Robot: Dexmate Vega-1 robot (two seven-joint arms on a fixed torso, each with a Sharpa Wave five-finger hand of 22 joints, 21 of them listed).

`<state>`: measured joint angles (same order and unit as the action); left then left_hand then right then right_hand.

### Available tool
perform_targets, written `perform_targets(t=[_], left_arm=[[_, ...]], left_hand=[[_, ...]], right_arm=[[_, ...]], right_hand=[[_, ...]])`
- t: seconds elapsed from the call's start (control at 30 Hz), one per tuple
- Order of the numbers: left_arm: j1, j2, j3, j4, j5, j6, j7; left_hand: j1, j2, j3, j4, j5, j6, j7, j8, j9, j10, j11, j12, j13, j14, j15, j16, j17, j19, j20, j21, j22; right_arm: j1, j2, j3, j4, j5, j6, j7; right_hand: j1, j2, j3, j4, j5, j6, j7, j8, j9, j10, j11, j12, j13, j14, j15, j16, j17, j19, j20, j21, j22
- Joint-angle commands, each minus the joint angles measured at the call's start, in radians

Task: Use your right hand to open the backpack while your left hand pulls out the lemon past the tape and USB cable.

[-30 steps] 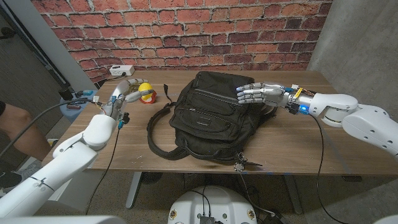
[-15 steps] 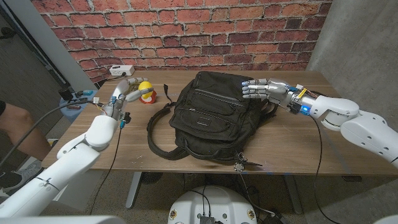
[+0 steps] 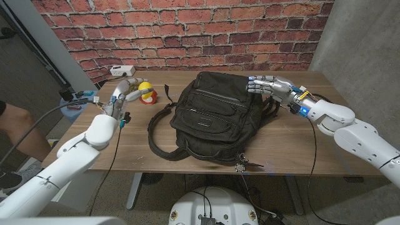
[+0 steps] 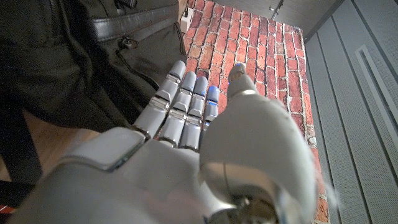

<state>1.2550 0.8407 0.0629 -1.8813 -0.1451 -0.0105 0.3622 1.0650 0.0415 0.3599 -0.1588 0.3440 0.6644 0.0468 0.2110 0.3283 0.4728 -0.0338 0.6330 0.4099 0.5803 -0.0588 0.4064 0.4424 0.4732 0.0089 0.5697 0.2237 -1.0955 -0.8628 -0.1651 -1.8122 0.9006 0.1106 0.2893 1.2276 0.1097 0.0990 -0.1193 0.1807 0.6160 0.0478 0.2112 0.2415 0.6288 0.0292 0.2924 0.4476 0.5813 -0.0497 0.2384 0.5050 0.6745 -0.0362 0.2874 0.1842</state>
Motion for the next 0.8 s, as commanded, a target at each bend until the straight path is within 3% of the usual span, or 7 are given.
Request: perform_targets(t=[0.03,0.33,0.8], left_arm=[[0.041,0.051,-0.043,-0.041,-0.011,0.070,-0.018],[0.091,0.075,-0.079,-0.092,0.000,0.121,-0.020],[0.163,0.095,-0.127,-0.158,0.014,0.180,-0.055]], left_hand=[[0.060,0.069,0.011,0.002,0.008,0.009,0.003,0.006,0.004,0.012,-0.001,0.005,0.205,0.003,0.002,-0.002,0.005,-0.001,0.000,0.007,0.003],[0.060,0.070,0.011,0.001,0.009,0.009,0.001,0.005,0.005,0.010,-0.001,0.004,0.207,0.003,0.003,-0.002,0.007,-0.002,0.001,0.010,0.002],[0.053,0.072,0.012,0.004,0.011,0.013,0.002,0.005,0.006,0.012,-0.002,0.005,0.208,0.006,0.001,-0.003,0.008,-0.003,0.000,0.015,0.001]], right_arm=[[0.037,0.120,-0.028,0.129,-0.052,0.136,-0.040],[0.074,0.186,-0.037,0.227,-0.079,0.227,-0.050],[0.125,0.223,-0.049,0.341,-0.080,0.284,-0.008]], right_hand=[[-0.015,0.004,0.000,0.006,0.002,0.003,-0.009,0.005,0.000,0.003,-0.010,0.005,0.002,-0.001,-0.034,0.005,0.001,0.003,-0.007,0.000,0.001],[-0.041,0.005,-0.004,0.017,-0.001,-0.003,-0.017,0.002,-0.001,-0.002,-0.015,0.000,-0.001,-0.005,-0.043,-0.004,-0.009,-0.002,-0.016,-0.003,0.001],[-0.057,0.009,-0.004,0.020,0.000,-0.003,-0.025,0.001,-0.003,-0.021,-0.017,-0.013,-0.005,-0.028,-0.045,-0.016,-0.016,-0.014,-0.026,-0.011,0.000]])
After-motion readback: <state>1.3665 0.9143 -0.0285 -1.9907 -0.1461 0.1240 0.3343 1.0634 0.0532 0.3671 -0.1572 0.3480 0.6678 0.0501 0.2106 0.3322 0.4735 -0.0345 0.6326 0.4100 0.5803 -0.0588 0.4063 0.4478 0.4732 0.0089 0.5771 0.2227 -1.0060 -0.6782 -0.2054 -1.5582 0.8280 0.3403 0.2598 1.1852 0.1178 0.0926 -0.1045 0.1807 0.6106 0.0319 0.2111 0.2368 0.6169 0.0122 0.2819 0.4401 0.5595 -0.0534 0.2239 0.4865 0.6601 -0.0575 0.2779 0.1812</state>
